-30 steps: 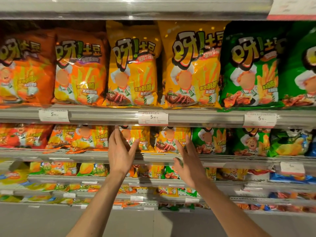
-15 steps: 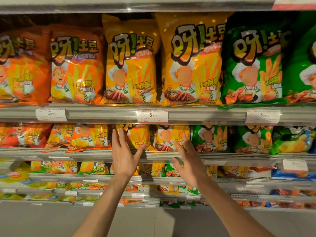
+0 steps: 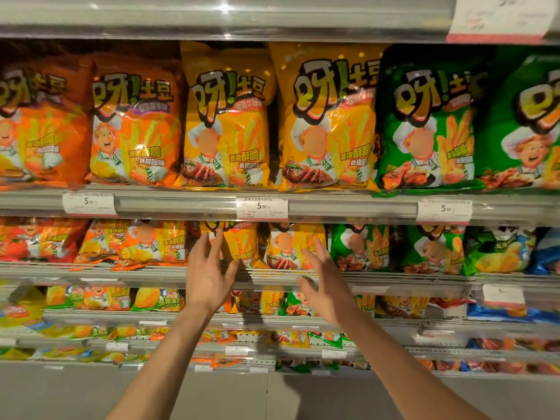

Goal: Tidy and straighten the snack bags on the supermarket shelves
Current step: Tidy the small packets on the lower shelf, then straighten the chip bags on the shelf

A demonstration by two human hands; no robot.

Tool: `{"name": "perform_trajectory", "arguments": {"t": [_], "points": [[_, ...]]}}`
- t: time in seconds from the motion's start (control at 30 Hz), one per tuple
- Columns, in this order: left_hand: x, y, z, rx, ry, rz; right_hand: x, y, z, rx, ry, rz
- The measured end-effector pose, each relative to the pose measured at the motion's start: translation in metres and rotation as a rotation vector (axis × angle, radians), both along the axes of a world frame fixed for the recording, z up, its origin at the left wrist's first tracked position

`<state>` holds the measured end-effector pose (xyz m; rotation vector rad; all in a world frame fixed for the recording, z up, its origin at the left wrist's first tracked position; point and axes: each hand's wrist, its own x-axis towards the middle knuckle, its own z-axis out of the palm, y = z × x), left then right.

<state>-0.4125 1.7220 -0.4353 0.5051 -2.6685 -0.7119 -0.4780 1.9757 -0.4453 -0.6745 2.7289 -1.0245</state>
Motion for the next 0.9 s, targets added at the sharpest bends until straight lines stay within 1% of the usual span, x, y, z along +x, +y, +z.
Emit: {"name": "perform_trajectory", "arguments": {"t": [0.07,0.17,0.2,0.27,0.37,0.43,0.53,0.6,0.8,0.9], "points": [[0.007,0.003,0.006,0.085,0.082,0.015,0.002,0.003,0.004,-0.103,-0.046,-0.059],[0.019,0.014,0.010,0.188,0.143,-0.003,0.009,0.012,0.008,-0.221,-0.029,-0.103],[0.023,0.019,0.011,0.241,0.152,-0.013,0.012,0.016,0.010,-0.261,-0.054,-0.121],[0.031,0.031,0.015,0.366,0.146,-0.023,0.017,0.025,0.014,-0.373,-0.167,-0.169],[0.043,0.051,0.018,0.550,0.172,-0.035,0.026,0.050,0.015,-0.413,-0.247,-0.215],[0.052,0.070,0.018,0.643,0.195,-0.042,0.037,0.071,0.013,-0.476,-0.288,-0.287],[0.060,0.102,0.011,0.768,0.240,-0.049,0.054,0.105,0.009,-0.581,-0.302,-0.400],[0.064,0.124,0.006,0.851,0.257,-0.052,0.064,0.129,0.006,-0.609,-0.301,-0.464],[0.057,0.190,0.002,0.966,0.238,-0.105,0.078,0.198,0.007,-0.607,-0.259,-0.603],[0.047,0.223,0.007,0.959,0.216,-0.127,0.076,0.231,0.015,-0.616,-0.218,-0.621]]}}
